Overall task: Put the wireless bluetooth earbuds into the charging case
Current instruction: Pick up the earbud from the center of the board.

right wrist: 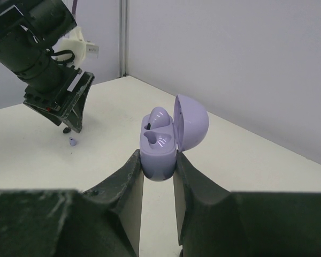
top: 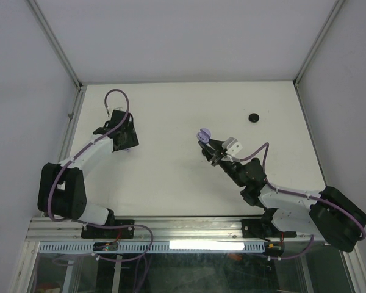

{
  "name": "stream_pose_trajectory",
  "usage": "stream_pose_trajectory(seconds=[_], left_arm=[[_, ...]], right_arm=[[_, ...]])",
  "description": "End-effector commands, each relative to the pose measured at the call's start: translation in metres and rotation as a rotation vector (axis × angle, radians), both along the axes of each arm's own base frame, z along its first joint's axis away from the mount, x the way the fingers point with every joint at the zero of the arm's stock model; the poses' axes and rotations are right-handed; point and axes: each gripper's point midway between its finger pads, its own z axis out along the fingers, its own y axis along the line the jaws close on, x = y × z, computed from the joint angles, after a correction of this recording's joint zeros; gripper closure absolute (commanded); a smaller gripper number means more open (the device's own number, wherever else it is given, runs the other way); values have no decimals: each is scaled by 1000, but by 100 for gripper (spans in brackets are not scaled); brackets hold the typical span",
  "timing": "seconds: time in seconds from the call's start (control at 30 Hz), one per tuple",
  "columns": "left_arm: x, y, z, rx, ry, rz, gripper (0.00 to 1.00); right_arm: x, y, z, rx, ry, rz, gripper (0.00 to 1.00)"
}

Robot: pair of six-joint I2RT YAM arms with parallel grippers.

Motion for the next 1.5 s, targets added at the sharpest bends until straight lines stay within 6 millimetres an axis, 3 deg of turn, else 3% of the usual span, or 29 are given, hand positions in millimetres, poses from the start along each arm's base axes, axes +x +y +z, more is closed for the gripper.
stream_pose_trajectory(seconds=[0.0,0.37,0.67,0.83,1.0,1.1,1.33,1.47], left_arm=[[16,-2,-4,-11,47,-88,42],[40,2,-43,30,198,-194,39],[34,8,-60,48,263,-201,34],[18,5,-62,18,308,-202,37],[-7,-13,-58,-68,323,-209,42],[-16,-35,-52,-112,317,-250,43],[-18,-89,-34,-156,278,-335,44],[-19,-107,-18,-208,255,-360,45]], right_arm=[[-1,-9,21,69,-51,-29,100],[-4,-18,23,73,-65,-46,100],[-6,-17,22,75,-65,-36,100],[-7,-19,24,84,-68,-33,100],[-6,-20,25,81,-70,-40,100],[-6,-20,24,79,-65,-38,100],[-6,-19,22,78,-54,-35,100],[-6,-19,23,74,-53,-37,100]])
